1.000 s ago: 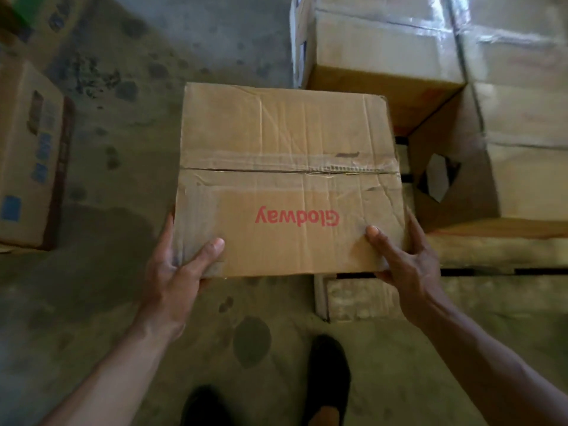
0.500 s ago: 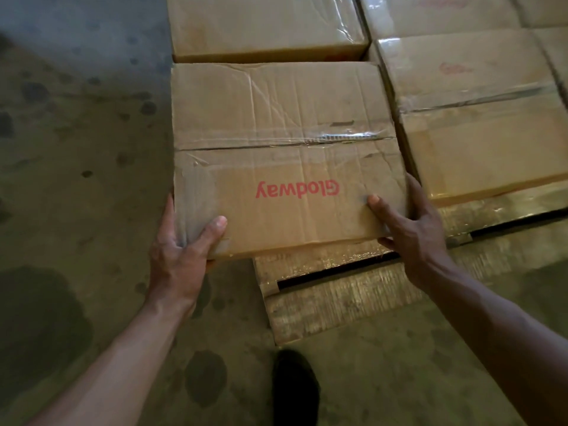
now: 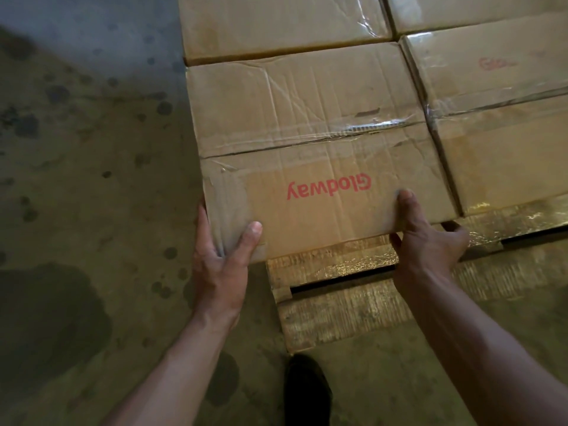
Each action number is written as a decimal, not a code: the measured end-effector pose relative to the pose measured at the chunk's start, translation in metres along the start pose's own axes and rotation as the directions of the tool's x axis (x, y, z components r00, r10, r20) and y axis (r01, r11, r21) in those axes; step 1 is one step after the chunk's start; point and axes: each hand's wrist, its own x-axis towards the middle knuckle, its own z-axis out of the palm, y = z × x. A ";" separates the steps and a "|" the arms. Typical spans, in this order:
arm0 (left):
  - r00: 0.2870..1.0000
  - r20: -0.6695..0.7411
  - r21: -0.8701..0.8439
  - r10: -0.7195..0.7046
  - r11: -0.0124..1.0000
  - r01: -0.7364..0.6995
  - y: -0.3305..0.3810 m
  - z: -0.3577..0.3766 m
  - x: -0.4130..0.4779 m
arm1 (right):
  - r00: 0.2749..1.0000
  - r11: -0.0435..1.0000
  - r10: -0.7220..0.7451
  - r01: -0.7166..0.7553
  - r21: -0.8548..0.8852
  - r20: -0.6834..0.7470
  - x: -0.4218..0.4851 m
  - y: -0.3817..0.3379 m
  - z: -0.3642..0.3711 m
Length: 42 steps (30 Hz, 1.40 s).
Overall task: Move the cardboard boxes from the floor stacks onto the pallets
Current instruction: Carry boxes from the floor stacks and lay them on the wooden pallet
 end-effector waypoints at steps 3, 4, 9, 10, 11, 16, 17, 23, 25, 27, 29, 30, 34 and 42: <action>1.000 0.011 0.025 0.008 1.000 -0.009 0.000 0.000 -0.004 | 1.000 1.000 -0.018 0.018 0.005 0.000 -0.002 -0.001 -0.003; 1.000 0.026 0.021 0.012 1.000 -0.012 0.001 0.001 -0.006 | 1.000 1.000 -0.017 0.017 0.019 -0.004 -0.003 -0.002 -0.004; 0.999 0.048 0.036 -0.004 0.999 0.002 0.005 0.017 -0.012 | 0.999 0.999 -0.027 0.028 0.027 -0.034 0.000 -0.009 -0.003; 0.998 0.055 0.045 -0.007 0.999 0.004 0.006 0.019 -0.011 | 0.999 0.999 -0.031 0.032 0.015 -0.034 0.001 -0.010 -0.003; 0.998 0.058 0.056 -0.007 0.998 0.004 0.007 0.021 -0.010 | 0.999 0.999 -0.035 0.035 0.003 -0.026 0.003 -0.010 -0.004; 0.997 0.072 0.061 -0.022 0.998 0.017 0.008 0.022 -0.010 | 0.999 0.998 -0.039 0.039 -0.044 -0.003 0.006 -0.011 -0.006; 0.997 0.068 0.073 -0.023 0.997 0.018 0.006 0.021 -0.009 | 0.999 0.998 -0.038 0.038 -0.053 -0.004 0.005 -0.012 -0.005; 0.995 0.089 0.121 -0.044 0.992 0.034 0.006 0.017 -0.008 | 0.998 0.992 -0.064 0.062 -0.110 -0.014 0.011 -0.013 -0.007; 0.992 0.111 0.147 -0.058 0.988 0.041 0.008 0.016 -0.007 | 0.997 0.989 -0.077 0.075 -0.124 -0.014 0.013 -0.013 -0.007; 0.988 0.134 0.156 -0.076 0.986 0.055 0.011 0.013 -0.005 | 0.996 0.986 -0.091 0.090 -0.139 -0.001 0.016 -0.012 -0.009; 0.984 0.157 0.155 -0.085 0.986 0.060 0.012 0.010 -0.004 | 0.996 0.986 -0.077 0.082 -0.148 0.038 0.018 -0.012 -0.012; 0.983 0.164 0.159 -0.084 0.986 0.058 0.013 0.009 -0.003 | 0.996 0.985 -0.054 0.064 -0.158 0.064 0.016 -0.013 -0.013; 0.975 0.195 0.207 -0.104 0.976 0.063 0.016 -0.002 -0.008 | 0.993 0.981 0.010 0.013 -0.192 0.114 0.003 -0.009 -0.020; 0.984 0.127 0.464 -0.123 0.884 0.050 0.027 -0.092 -0.040 | 0.973 0.815 -0.063 0.178 -0.552 0.221 -0.122 0.028 -0.009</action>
